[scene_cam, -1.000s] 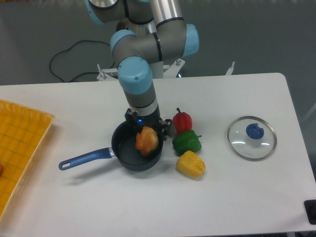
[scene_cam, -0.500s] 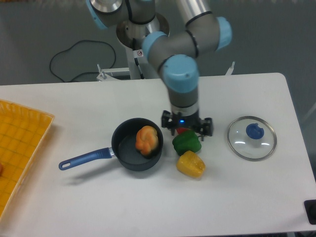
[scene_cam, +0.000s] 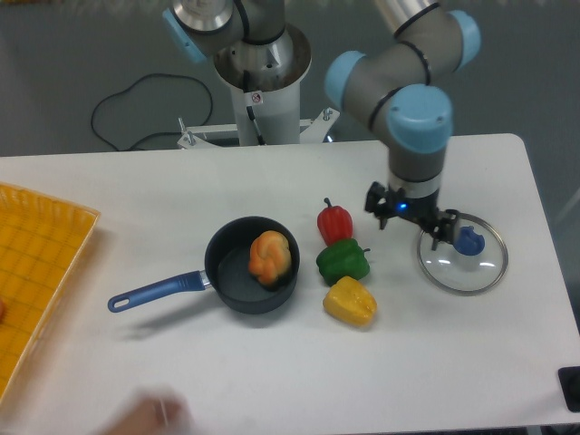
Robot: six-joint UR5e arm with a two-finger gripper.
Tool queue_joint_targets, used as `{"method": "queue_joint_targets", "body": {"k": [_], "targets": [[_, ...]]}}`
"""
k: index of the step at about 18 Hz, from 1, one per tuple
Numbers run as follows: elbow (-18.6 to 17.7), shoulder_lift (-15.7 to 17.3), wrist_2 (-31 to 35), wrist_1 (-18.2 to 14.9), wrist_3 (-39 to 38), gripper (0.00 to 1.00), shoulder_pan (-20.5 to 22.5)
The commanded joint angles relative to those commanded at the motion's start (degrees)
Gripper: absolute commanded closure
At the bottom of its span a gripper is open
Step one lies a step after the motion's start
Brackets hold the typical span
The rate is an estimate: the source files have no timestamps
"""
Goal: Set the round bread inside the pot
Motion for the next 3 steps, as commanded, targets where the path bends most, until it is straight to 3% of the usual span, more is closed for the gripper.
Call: {"method": "queue_joint_targets", "body": {"k": [3], "targets": [[0.88,-1.67,-0.09,0.09,1.52,0.00,1.50]]}}
